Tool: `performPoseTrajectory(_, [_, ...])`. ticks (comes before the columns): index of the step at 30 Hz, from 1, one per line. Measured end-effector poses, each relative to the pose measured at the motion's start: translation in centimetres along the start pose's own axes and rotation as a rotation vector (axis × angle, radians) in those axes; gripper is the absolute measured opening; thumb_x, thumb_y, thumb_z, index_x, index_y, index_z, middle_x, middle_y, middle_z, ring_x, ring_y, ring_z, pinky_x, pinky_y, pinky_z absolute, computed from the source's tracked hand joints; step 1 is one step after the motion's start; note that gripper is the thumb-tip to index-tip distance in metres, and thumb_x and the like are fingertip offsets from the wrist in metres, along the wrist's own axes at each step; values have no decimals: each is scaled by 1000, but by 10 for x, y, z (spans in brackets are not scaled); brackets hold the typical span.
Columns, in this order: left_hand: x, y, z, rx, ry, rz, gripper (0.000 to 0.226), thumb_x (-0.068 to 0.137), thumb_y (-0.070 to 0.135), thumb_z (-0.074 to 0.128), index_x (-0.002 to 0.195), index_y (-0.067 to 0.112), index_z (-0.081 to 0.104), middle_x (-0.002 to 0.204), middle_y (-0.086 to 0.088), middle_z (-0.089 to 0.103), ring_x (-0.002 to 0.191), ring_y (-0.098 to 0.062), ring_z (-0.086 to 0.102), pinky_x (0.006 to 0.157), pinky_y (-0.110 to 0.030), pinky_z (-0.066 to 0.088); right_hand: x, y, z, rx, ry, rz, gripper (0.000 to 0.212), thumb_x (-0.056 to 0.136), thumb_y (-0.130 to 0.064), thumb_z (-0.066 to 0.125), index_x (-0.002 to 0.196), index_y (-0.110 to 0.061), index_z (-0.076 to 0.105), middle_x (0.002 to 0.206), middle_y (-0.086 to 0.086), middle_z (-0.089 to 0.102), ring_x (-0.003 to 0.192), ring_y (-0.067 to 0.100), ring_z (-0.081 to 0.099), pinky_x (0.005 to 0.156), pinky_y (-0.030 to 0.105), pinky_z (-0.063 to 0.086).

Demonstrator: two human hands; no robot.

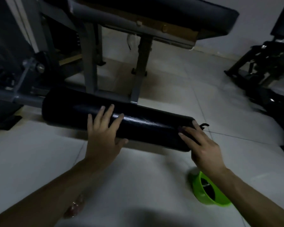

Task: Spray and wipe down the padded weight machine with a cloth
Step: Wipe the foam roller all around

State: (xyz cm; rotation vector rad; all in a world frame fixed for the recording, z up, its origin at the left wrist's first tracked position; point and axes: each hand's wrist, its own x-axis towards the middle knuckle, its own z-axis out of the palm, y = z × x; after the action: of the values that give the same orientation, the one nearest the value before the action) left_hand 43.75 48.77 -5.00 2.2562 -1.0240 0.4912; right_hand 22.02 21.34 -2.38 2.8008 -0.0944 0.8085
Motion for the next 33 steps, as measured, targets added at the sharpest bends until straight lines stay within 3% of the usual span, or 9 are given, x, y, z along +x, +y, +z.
performPoseTrajectory(6, [14,6,9,105,45,35,87,69,35,92,146,17,55,159,-8,41,146,-38,35,117,-66,21,-6,0,5,88,62,162,68,68,19,69,128,-13,72,143,12,60,145,33,46,75,45,63])
performPoseTrajectory(10, [22,1,8,88,-10,43,88,71,38,90,147,16,53,160,-9,40,148,-37,33,117,-66,21,46,-51,22,173,113,6,45,87,8,57,125,-9,73,139,13,64,140,35,52,83,44,62])
performPoseTrajectory(13, [15,-16,0,57,52,33,83,84,64,66,148,14,50,162,-12,36,150,-37,29,118,-63,22,92,-102,33,205,129,-96,36,95,-4,50,122,-8,74,135,16,66,134,37,58,84,43,60])
performPoseTrajectory(18, [-1,-66,-29,18,132,-297,125,67,94,47,159,11,27,168,-19,15,153,-37,17,121,-55,17,161,-166,55,247,85,-231,37,94,-15,51,123,-12,74,135,13,66,133,37,58,81,41,60])
performPoseTrajectory(22, [-6,-104,-47,-96,211,-479,127,61,54,89,158,5,23,165,-21,22,154,-34,19,122,-54,25,222,-235,67,322,38,-277,52,83,-19,65,136,-15,66,145,11,59,134,33,57,79,38,60])
performPoseTrajectory(25, [-1,-118,-44,-140,272,-507,105,71,37,84,155,9,28,159,-17,34,152,-30,26,119,-49,31,258,-274,67,407,46,-232,47,92,-16,62,139,-18,59,157,5,48,124,26,64,66,32,55])
performPoseTrajectory(28, [-3,-134,-39,-452,245,-551,80,79,25,85,145,17,39,138,-2,56,130,-21,55,106,-44,49,279,-295,77,405,27,-329,32,92,-17,71,124,-15,67,150,5,57,137,27,55,99,46,54])
performPoseTrajectory(30, [-5,-134,-40,-645,204,-586,74,82,15,85,142,17,43,130,2,61,120,-14,62,98,-40,55,278,-289,81,310,-10,-355,34,95,-32,67,128,-22,68,151,3,56,150,29,39,124,60,21])
performPoseTrajectory(33, [-4,-133,-41,-780,287,-588,76,79,5,85,144,12,45,129,0,63,117,-9,63,92,-24,56,264,-267,79,352,-89,-275,40,102,-35,55,141,-31,61,158,3,47,151,32,34,126,59,13])
